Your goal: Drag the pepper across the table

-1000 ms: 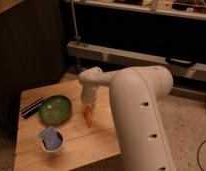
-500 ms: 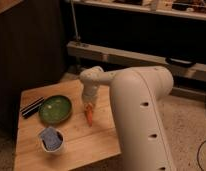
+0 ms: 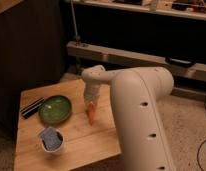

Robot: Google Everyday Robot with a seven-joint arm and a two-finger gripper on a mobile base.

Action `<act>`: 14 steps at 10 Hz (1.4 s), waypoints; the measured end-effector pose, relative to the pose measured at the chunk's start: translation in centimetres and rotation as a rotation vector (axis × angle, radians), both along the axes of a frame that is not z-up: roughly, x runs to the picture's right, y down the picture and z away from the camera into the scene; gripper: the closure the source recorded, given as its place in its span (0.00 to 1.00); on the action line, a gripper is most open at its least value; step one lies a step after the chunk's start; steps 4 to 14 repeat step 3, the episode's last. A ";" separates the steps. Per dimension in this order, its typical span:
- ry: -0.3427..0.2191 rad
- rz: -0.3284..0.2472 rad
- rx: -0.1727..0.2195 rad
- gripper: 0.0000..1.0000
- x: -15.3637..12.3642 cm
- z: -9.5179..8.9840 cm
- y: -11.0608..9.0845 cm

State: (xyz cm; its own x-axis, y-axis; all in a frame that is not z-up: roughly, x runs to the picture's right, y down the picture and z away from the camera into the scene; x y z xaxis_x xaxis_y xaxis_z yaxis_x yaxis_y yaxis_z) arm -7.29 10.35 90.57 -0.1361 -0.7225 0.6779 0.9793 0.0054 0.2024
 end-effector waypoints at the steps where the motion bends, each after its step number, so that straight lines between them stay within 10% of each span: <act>1: 0.000 0.000 0.000 0.98 0.0 0.0 0.0; 14: 0.009 0.013 -0.010 0.98 1.0 0.6 0.0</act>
